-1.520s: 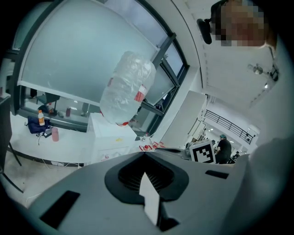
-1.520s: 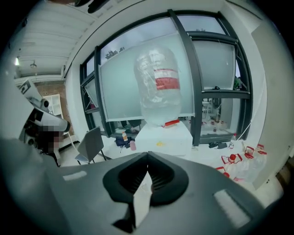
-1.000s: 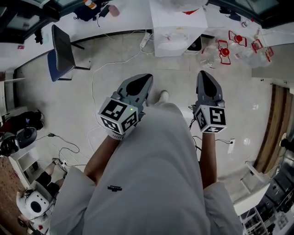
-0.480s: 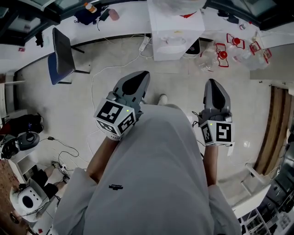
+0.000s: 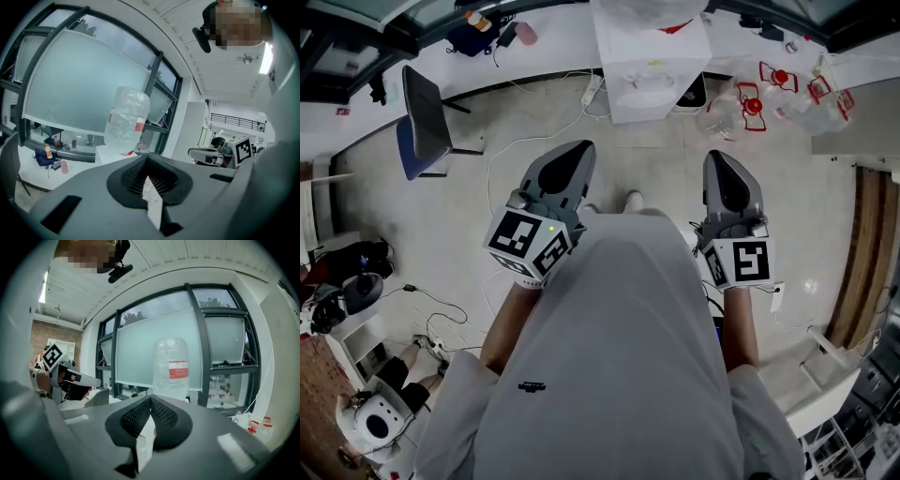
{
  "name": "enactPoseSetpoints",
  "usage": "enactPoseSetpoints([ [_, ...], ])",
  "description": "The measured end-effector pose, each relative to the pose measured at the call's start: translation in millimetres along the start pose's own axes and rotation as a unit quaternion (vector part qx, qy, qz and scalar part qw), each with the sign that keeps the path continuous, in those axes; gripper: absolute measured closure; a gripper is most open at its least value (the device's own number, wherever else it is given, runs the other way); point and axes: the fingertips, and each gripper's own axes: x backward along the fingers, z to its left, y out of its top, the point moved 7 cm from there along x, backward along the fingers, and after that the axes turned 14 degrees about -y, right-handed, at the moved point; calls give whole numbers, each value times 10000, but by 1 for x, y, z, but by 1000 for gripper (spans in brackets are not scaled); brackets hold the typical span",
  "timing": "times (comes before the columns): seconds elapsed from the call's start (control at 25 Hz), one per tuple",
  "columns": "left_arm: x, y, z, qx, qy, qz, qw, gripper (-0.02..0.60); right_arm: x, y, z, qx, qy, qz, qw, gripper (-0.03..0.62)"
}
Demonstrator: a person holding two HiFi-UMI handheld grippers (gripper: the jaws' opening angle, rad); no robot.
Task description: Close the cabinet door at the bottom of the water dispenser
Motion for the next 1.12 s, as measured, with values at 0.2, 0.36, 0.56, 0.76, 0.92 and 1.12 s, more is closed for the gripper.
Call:
enactPoseSetpoints([
  [0.2, -1, 4, -2, -79, -32, 109, 9999, 580, -5, -3, 16, 129, 415, 118, 9990, 591],
  [0.36, -3, 4, -5, -89, -37, 84, 9999, 580, -6, -3, 19, 154, 523, 134, 9984, 591],
  [0.56, -4, 1, -7, -61, -57, 95, 9999, 580, -4, -6, 24, 43, 484, 115, 9988, 591],
  [0.76, -8, 6, -7, -53, -120, 99, 9999, 580, -4, -6, 19, 22, 482, 162, 9987, 591],
  [0.92, -10, 4, -8, -42, -164, 155, 9997, 580, -3, -3, 17, -3, 464, 123, 9988, 591],
  [1.12, -15, 1, -8, 50, -213, 129, 9997, 580, -4, -8, 16, -180, 449, 173, 9987, 591],
])
